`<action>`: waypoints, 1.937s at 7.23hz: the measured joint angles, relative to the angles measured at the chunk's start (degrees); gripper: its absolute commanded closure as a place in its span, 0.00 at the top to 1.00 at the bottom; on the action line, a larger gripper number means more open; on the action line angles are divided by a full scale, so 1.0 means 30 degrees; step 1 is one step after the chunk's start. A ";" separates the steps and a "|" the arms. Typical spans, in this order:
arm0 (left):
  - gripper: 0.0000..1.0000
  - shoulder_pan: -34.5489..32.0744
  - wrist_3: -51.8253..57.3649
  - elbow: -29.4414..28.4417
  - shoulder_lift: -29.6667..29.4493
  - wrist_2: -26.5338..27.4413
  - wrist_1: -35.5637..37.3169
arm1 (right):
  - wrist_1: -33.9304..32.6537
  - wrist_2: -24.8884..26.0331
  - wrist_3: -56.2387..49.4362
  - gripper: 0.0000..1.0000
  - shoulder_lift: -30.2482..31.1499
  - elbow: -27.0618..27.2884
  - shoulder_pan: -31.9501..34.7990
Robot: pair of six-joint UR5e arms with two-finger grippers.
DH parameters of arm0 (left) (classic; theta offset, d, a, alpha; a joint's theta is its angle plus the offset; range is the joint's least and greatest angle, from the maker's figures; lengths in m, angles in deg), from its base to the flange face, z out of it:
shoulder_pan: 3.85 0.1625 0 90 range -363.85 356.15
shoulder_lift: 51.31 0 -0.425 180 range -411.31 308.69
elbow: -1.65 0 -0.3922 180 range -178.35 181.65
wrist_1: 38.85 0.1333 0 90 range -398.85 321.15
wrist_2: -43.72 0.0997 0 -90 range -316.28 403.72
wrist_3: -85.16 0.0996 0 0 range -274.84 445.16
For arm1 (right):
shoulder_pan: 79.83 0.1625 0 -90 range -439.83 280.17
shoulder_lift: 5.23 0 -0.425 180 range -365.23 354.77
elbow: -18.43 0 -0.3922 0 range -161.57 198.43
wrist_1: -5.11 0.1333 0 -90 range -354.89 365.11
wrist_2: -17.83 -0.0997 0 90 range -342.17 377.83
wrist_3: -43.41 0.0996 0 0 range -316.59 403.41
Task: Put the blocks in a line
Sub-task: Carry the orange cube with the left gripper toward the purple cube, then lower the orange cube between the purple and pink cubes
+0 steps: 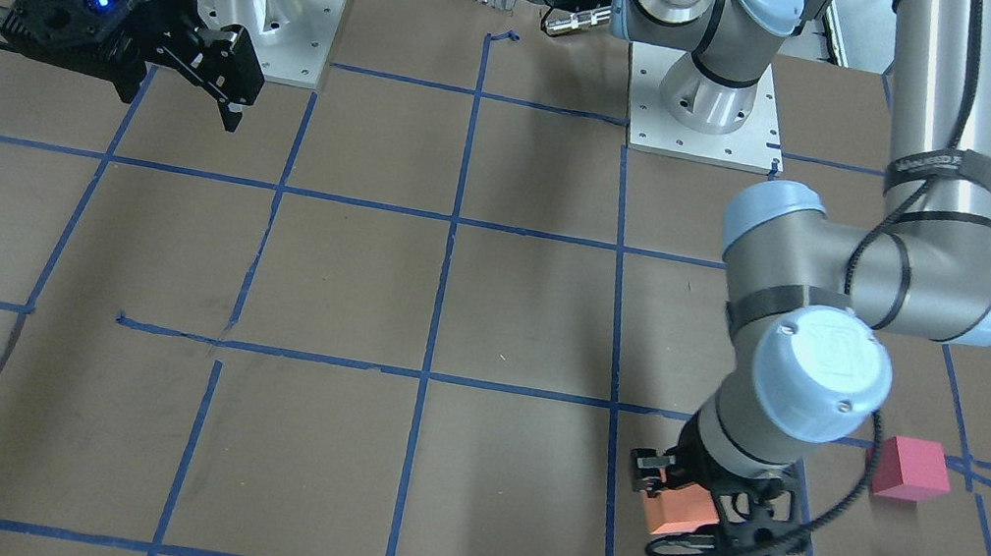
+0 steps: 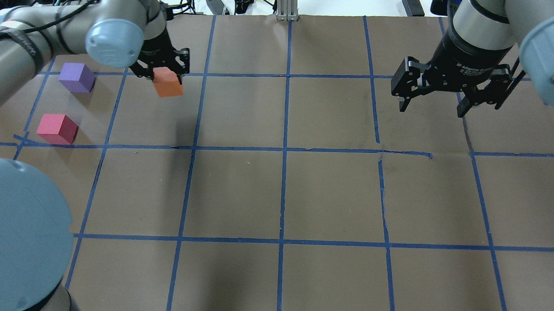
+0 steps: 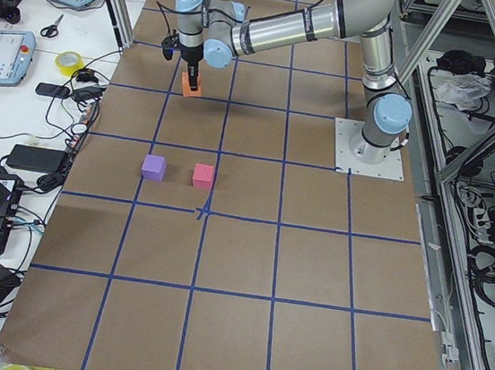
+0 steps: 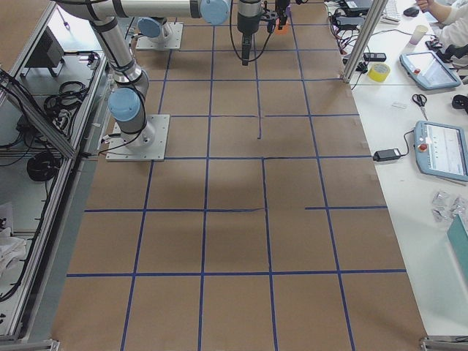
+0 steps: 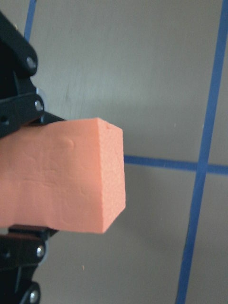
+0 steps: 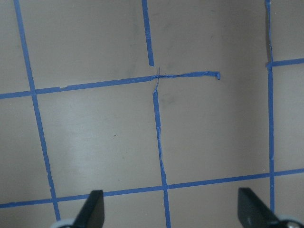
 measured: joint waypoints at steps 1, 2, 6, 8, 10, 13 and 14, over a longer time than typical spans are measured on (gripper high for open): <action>0.00 0.1915 0.1610 -0.0031 0.0095 0.0161 -0.0271 | 0.0066 0.0017 0.0013 1.00 0.0063 -0.0016 0.0023; 0.00 0.3541 0.3201 -0.0180 -0.0102 0.0534 -0.0157 | 0.0105 0.0018 0.0018 1.00 0.0090 -0.0029 0.0033; 0.00 0.6999 0.8439 -0.0640 -0.0868 0.0821 0.0965 | 0.0068 0.0079 -0.0050 1.00 0.0109 -0.0013 0.0020; 0.00 0.7323 0.9624 -0.0779 -0.1258 -0.0388 0.1370 | 0.0033 0.0080 -0.0098 1.00 0.0109 -0.0011 0.0019; 0.00 0.7365 1.1183 -0.0709 -0.1453 -0.0737 0.1566 | -0.0020 0.0080 -0.0049 1.00 0.0093 -0.0011 0.0032; 0.00 0.7379 1.1742 -0.0666 -0.1705 -0.0901 0.1579 | -0.0031 0.0081 0.0046 1.00 0.0080 -0.0011 0.0038; 0.00 0.7380 1.1815 -0.0758 -0.1768 -0.0979 0.1611 | -0.0043 0.0080 0.0057 1.00 0.0081 -0.0012 0.0038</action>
